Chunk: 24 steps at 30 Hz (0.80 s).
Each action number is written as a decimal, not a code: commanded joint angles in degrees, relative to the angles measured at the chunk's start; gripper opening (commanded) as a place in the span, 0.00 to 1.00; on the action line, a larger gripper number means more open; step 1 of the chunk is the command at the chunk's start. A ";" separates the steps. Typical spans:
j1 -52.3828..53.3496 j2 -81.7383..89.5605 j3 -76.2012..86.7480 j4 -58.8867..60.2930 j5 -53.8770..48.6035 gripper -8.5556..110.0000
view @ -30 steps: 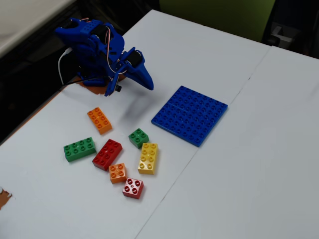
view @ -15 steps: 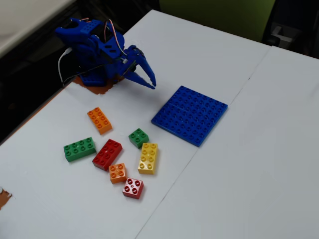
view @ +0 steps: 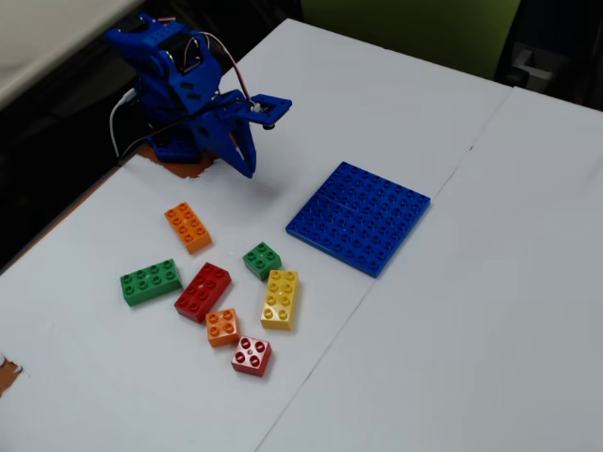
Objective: Pick up the 2x4 green block and go up the 8x8 blue block.
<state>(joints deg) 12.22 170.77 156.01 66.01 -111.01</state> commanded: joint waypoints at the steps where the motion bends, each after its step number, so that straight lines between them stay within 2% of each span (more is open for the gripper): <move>1: 2.99 -10.63 -16.08 5.71 -7.03 0.08; 3: 4.04 -16.00 -22.50 7.03 -10.28 0.09; 6: 8.35 -22.94 -29.18 8.53 -22.24 0.10; 11: 21.27 -32.17 -34.54 8.09 -51.42 0.14; 14: 27.16 -37.27 -38.06 7.73 -63.02 0.14; 17: 30.76 -41.84 -41.04 6.59 -69.43 0.15; 24: 34.98 -53.44 -48.69 4.57 -69.70 0.22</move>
<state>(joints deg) 45.09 120.59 112.32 71.98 -176.22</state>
